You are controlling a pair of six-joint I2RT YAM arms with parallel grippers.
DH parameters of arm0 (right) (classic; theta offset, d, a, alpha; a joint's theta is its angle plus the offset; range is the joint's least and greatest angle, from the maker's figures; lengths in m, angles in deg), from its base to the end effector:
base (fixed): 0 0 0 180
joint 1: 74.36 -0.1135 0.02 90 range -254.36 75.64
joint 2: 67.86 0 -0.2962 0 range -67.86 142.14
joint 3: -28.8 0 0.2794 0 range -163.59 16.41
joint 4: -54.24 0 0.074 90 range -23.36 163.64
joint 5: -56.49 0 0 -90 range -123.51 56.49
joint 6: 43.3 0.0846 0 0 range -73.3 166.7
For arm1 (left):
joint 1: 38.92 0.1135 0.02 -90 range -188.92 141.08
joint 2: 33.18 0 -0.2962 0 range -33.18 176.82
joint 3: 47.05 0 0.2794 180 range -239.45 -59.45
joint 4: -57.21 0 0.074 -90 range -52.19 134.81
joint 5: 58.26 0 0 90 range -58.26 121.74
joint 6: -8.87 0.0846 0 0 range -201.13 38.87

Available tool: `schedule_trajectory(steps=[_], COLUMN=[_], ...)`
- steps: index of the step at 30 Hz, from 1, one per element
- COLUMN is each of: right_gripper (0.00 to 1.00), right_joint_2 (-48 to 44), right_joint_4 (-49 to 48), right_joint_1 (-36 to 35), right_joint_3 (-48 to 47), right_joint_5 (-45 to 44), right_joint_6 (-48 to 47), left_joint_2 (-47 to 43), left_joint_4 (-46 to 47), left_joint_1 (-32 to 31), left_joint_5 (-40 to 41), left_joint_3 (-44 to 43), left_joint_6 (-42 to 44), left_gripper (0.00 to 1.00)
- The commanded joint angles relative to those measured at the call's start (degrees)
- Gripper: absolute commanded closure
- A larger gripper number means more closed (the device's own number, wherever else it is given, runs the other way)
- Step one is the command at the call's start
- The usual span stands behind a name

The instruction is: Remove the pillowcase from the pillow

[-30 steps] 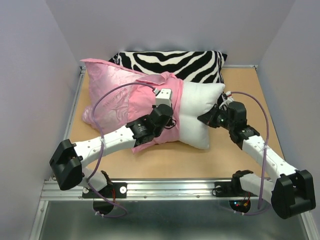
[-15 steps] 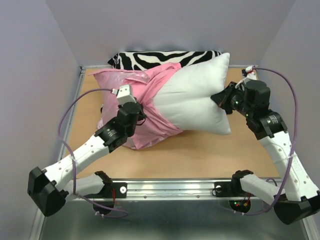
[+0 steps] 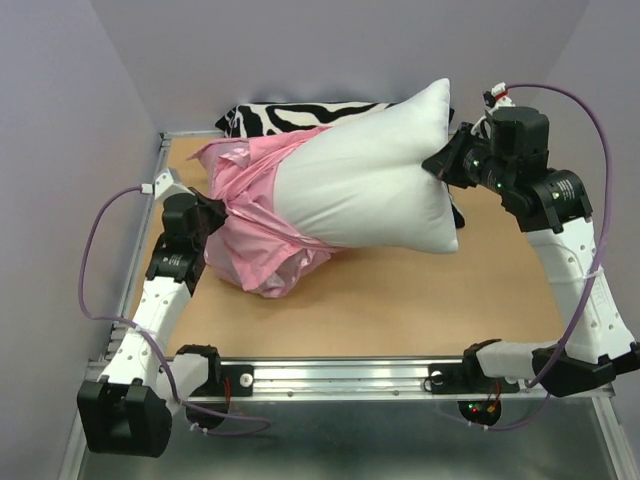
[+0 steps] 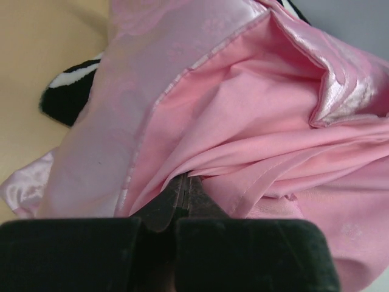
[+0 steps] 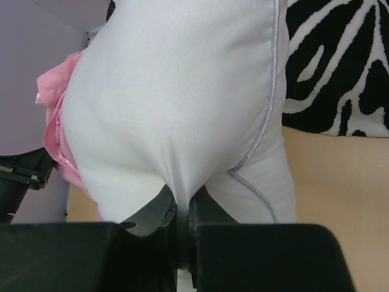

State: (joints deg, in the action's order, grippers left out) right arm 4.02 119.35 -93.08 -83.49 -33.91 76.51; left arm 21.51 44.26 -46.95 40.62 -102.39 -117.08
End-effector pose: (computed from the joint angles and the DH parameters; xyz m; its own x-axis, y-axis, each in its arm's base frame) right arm 0.2698 0.0908 0.5099 -0.5000 0.3555 -0.7897 -0.0765 0.8902 0.4491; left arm 0.2812 -0.0265 0.3248 -0.1641 -0.5626 -0.8103 -0.1330 0.8265 -0.5470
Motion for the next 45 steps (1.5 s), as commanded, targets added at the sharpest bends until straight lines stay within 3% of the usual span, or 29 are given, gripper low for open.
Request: schedule_trajectory(steps=[1, 6, 9, 13, 17, 19, 20, 21, 23, 24, 27, 28, 30, 36, 40, 45], right_gripper=[0.99, 1.0, 0.99, 1.0, 0.87, 0.7, 0.54, 0.45, 0.31, 0.22, 0.13, 0.13, 0.12, 0.11, 0.07, 0.06], right_joint_2=[-2.8, -3.1, -6.0, -11.2, -14.4, -14.6, -14.8, -15.2, -16.9, -17.6, -18.8, -18.8, -19.1, -22.3, -22.3, -19.1], right_joint_4=[-3.8, -3.8, -6.4, -8.2, -9.2, -9.4, -9.6, -9.6, -10.0, -10.6, -10.9, -10.8, -11.3, -14.8, -19.0, -22.1], right_joint_1=[3.3, 3.3, 3.3, 3.3, 3.3, 3.3, 3.3, 3.3, 3.3, 3.3, 3.3, 3.3, 3.2, 2.4, -0.2, -15.5], right_joint_3=[-11.2, -6.3, 4.4, 17.1, 26.6, 28.6, 29.7, 30.1, 30.4, 30.8, 31.0, 31.3, 33.2, 42.1, 47.1, 48.5], right_joint_5=[-15.0, -8.2, -4.6, -6.1, -9.9, -8.8, -8.3, -8.3, -7.5, -8.3, -7.2, -4.0, 3.3, 7.7, 9.0, -5.2], right_joint_6=[-2.5, -3.0, -3.6, -5.8, -7.2, -7.6, -7.5, -7.7, -8.4, -8.6, -9.9, -10.4, -10.1, -9.0, -5.7, -2.0], left_joint_2=[1.5, 5.2, 5.9, 9.5, 12.0, 13.5, 13.9, 13.9, 12.9, 11.1, 8.2, 6.8, 4.6, -0.4, -1.4, -0.8], left_joint_4=[-0.2, 1.9, -1.5, -8.0, -9.5, -9.0, -7.9, -7.3, -5.8, -3.9, -1.3, -0.9, -0.8, -2.5, -4.7, -6.8], left_joint_1=[12.9, 11.6, 3.3, -5.9, -14.0, -16.3, -18.5, -19.7, -23.9, -25.3, -29.4, -30.0, -31.4, -35.9, -44.7, -53.7], left_joint_5=[8.3, -4.8, -0.8, 4.7, 7.4, 8.0, 7.8, 7.9, 8.4, 8.9, 9.9, 10.0, 9.8, 9.9, 16.8, 26.4], left_joint_3=[2.7, -4.0, -9.5, -16.2, -17.0, -16.0, -14.6, -13.7, -11.7, -9.7, -7.5, -7.4, -7.7, -7.1, -5.3, 0.3], left_joint_6=[1.0, 8.1, 13.2, 17.8, 18.5, 17.3, 16.2, 15.5, 13.7, 12.6, 11.8, 11.9, 12.0, 11.9, 7.8, -4.0], left_gripper=[1.0, 1.0, 1.0, 1.0, 1.0, 1.0, 1.0, 1.0, 0.93, 0.8, 0.61, 0.52, 0.43, 0.32, 0.3, 0.3])
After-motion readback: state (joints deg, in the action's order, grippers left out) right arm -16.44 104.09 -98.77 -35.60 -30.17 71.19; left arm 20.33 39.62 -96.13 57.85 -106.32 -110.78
